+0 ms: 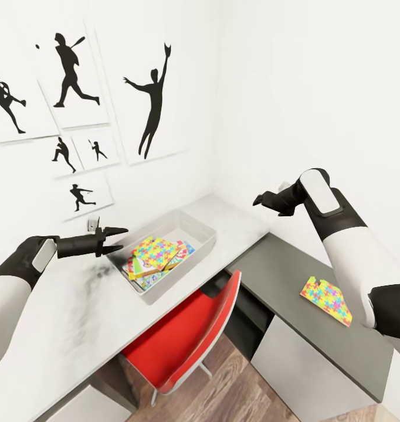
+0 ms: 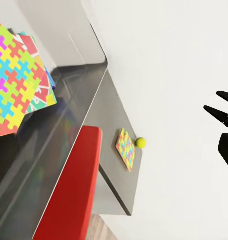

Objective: Put all the toys in the child's room - the three board games (two on the bed and one on the table), the two jigsaw puzzles on the table, and the tennis ball on the table - inside the toy box on the table in the child's room.

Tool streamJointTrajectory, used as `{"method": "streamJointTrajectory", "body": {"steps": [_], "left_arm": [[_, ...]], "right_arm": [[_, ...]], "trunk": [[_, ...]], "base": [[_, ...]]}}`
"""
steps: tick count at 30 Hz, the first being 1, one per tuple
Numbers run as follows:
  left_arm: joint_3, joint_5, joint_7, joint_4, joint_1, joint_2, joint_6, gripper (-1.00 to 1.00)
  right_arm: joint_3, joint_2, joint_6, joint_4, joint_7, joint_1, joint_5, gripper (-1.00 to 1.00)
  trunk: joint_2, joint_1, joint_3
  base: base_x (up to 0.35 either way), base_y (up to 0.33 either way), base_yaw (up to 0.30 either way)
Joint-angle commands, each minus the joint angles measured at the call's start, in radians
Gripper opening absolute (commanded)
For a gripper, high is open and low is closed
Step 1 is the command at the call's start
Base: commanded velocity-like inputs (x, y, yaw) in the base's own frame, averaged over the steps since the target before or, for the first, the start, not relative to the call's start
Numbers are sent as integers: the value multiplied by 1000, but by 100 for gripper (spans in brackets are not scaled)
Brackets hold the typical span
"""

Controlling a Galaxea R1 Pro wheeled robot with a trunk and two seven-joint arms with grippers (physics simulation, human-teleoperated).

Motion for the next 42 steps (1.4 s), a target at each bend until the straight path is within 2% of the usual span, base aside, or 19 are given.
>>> {"method": "streamJointTrajectory", "body": {"steps": [1, 15, 21, 25, 30, 42], "left_arm": [[2, -4, -5, 0, -1, 0, 3, 100], [2, -4, -5, 0, -1, 8, 3, 100], [3, -4, -6, 0, -1, 22, 3, 100], [3, -4, -28, 0, -1, 28, 3, 100], [3, -6, -51, 0, -1, 29, 3, 100], [2, -4, -55, 0, -1, 29, 3, 100]], "right_arm": [[4, -1, 0, -1, -10, -1, -10, 100], [4, -1, 0, 0, -10, -3, -9, 100], [4, 0, -1, 0, -10, -3, -9, 100], [4, -1, -1, 0, -10, -3, -9, 100], [4, -1, -1, 0, -10, -3, -9, 100], [4, -1, -1, 0, -10, -3, -9, 100]], "trunk": [[-2, 1, 0], [-2, 1, 23], [-2, 1, 33], [-2, 1, 39], [-2, 1, 47], [-2, 1, 67]], "base": [[0, 0, 0], [0, 0, 0], [0, 0, 0], [0, 0, 0], [0, 0, 0], [0, 0, 0]]}}
